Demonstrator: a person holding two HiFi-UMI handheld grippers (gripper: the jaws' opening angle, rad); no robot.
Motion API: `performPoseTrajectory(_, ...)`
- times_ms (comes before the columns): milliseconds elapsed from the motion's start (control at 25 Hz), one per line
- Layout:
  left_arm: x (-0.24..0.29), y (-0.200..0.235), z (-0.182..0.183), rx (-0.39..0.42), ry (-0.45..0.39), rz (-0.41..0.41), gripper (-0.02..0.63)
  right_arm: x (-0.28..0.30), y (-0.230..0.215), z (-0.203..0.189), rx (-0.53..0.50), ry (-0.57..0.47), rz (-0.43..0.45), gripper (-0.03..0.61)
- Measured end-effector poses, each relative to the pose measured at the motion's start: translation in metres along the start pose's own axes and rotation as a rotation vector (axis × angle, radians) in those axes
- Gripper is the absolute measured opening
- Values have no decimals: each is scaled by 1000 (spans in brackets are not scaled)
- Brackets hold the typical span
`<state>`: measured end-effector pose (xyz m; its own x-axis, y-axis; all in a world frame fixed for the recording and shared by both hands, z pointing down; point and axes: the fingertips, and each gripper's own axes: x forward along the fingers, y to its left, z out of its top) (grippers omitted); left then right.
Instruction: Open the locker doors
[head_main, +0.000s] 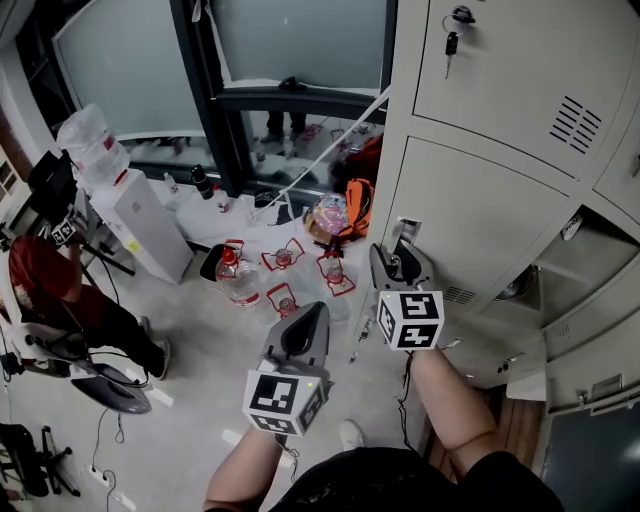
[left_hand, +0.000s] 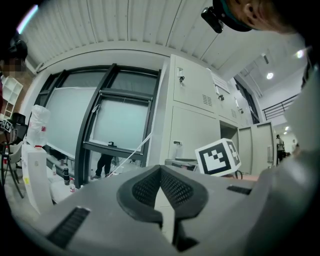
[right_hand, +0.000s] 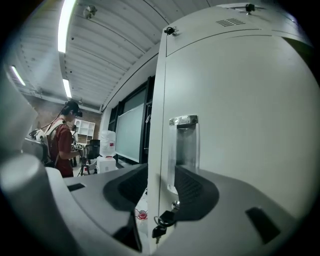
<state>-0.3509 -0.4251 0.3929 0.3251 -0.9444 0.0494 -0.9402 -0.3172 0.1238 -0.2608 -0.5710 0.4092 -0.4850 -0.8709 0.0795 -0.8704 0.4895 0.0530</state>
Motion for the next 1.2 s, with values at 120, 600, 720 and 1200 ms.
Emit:
performPoseTrajectory(120,-1,2,-2,-11,5,3,2,1,-3,-1,3,10,-25,144)
performPoseTrajectory(600,-31,-7,1,6,-2,22,0,-21,10,-3,29,26,-27,127)
performPoseTrajectory(720,-42,-13,2,11,-4,24,0,-32,15,-3,22,31,-27,126)
performPoseTrajectory(1200,-93,-37,4,34,-8,28,2,-83,29,-6,33,36,-41,100)
